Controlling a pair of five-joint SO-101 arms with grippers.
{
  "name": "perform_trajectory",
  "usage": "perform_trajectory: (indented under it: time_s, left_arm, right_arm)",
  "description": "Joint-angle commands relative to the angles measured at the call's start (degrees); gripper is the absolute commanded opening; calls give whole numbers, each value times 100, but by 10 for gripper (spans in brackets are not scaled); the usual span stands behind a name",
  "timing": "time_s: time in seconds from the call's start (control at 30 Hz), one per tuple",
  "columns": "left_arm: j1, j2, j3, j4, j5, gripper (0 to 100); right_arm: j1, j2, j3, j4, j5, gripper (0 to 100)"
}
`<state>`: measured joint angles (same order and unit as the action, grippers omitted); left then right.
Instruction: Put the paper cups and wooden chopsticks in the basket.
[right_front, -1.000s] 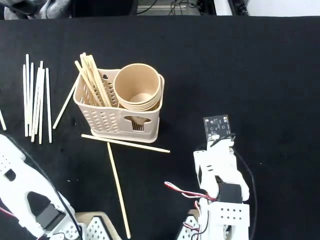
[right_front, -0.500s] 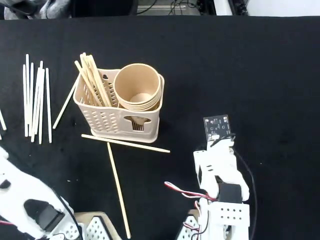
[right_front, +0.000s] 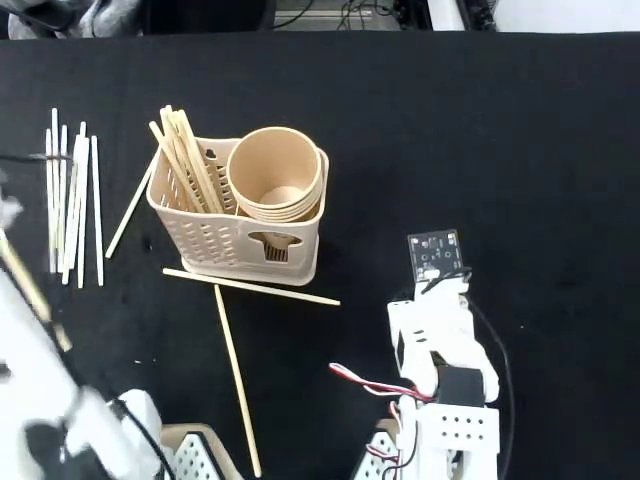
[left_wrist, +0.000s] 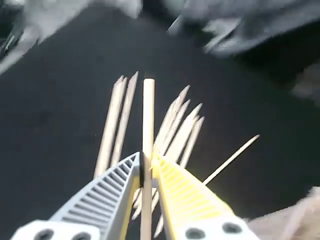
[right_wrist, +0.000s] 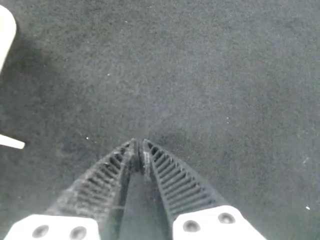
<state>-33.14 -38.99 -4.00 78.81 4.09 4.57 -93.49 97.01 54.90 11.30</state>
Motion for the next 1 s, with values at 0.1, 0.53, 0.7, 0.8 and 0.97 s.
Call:
perform_trajectory:
  time_s: [0.1, 0.53, 0.7, 0.8, 0.97]
  left_arm:
    - [892, -2629, 3125, -3437, 1160, 29]
    - [2079, -4949, 4382, -5626, 1407, 29]
    - [2466, -3965, 4725, -6338, 1415, 29]
    - [2448, -3235, 4954, -6901, 1538, 28]
    - [2440, -2374, 4884, -7244, 1741, 28]
  right_arm:
    - [79, -48, -40, -88, -18, 15]
    - [62, -48, -40, -88, -18, 15]
    - [62, -48, -40, -88, -18, 15]
    - [70, -48, -40, -88, -18, 15]
    - [62, -48, -40, -88, -18, 15]
